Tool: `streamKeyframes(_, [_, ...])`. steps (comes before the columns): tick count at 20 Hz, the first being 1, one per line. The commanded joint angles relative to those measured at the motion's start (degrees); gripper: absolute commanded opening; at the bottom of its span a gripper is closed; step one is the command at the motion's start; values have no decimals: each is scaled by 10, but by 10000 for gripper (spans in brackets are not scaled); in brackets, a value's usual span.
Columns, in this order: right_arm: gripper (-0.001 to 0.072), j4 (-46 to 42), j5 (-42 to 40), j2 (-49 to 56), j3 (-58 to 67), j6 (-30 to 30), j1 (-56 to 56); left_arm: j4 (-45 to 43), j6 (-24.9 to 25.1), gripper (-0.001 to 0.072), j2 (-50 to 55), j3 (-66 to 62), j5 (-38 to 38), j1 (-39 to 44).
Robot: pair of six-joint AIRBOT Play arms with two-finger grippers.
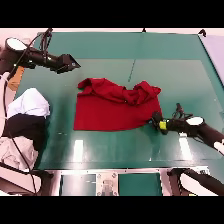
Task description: Fold the shirts.
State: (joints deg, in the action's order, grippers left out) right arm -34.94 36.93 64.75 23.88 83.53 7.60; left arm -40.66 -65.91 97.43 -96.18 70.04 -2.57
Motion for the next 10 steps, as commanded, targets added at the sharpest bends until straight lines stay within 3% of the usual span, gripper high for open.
streamKeyframes(1, [18, -52, 23, 18, 106, -31, 86, -1, 5, 673, 0, -1, 15, 0])
streamKeyframes(5, [18, -147, 101, 106, 335, -27, 241, -7, 5, 673, 0, 0, 42, 0])
streamKeyframes(10, [18, -146, 251, 319, 571, -28, 230, -30, -2, 673, 0, 24, 71, 2])
